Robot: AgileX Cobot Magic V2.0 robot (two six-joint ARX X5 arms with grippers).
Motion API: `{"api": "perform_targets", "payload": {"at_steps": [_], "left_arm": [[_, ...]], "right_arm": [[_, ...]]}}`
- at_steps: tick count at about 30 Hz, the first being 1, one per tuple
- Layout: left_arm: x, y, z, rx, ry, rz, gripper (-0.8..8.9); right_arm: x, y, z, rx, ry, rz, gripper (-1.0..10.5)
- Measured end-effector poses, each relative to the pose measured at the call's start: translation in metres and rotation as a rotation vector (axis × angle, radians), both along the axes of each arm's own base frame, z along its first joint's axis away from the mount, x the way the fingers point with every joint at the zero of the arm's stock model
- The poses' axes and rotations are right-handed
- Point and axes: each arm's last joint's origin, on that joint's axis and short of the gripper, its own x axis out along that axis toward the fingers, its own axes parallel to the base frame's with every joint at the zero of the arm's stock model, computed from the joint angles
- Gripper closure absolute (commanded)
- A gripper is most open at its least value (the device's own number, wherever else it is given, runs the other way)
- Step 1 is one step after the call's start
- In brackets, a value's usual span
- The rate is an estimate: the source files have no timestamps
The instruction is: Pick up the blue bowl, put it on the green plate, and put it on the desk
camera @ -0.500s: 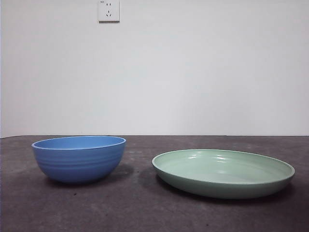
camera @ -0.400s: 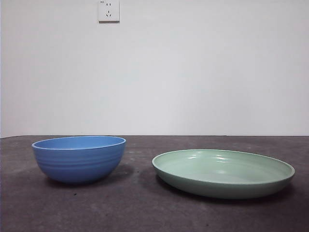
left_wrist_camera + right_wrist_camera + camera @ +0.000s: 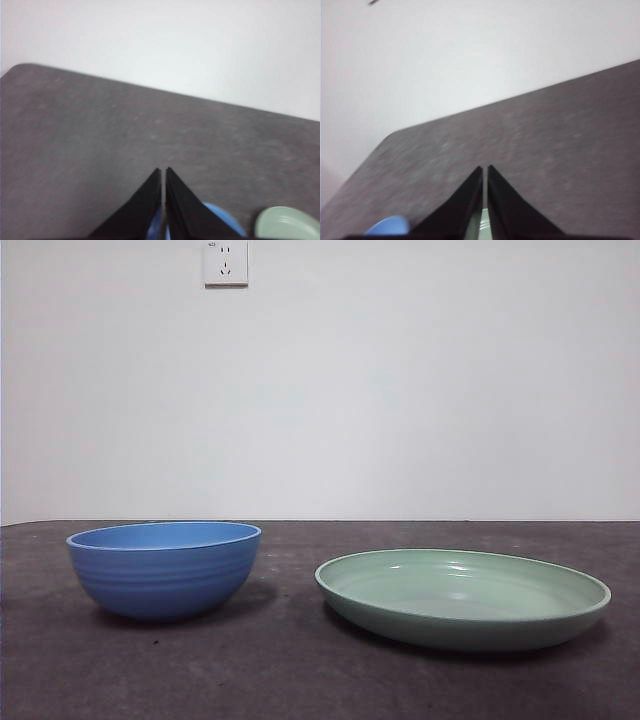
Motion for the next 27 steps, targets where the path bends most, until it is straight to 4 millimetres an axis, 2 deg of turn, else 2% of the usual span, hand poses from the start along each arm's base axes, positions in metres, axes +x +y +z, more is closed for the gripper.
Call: {"api": "perform_targets", "payload": {"at_steps": [5,10,16,24,25,27], "left_arm": [[0.018,-0.005,0.024,-0.024,0.073,-0.132,7.98],[0.044,-0.013,0.033,-0.072,0.181,-0.317,7.92],[0.072,-0.019,0.027,-0.086,0.275,-0.435,7.85],[0.092,-0.023,0.012,-0.032,0.364,-0.475,7.83],[0.093,-0.023,0.011,-0.027,0.366,-0.477,7.78],[0.094,-0.023,0.011,-0.02,0.364,-0.48,7.04]], "right_arm": [[0.017,0.004,0.024,0.017,0.077,0.193,9.4],[0.037,0.006,0.034,0.002,0.197,0.338,9.4],[0.053,0.006,0.038,-0.084,0.311,0.399,9.4],[0.063,0.009,0.029,-0.153,0.372,0.46,9.4],[0.063,0.009,0.028,-0.159,0.374,0.462,9.3],[0.063,0.009,0.028,-0.166,0.372,0.466,8.9]]}}
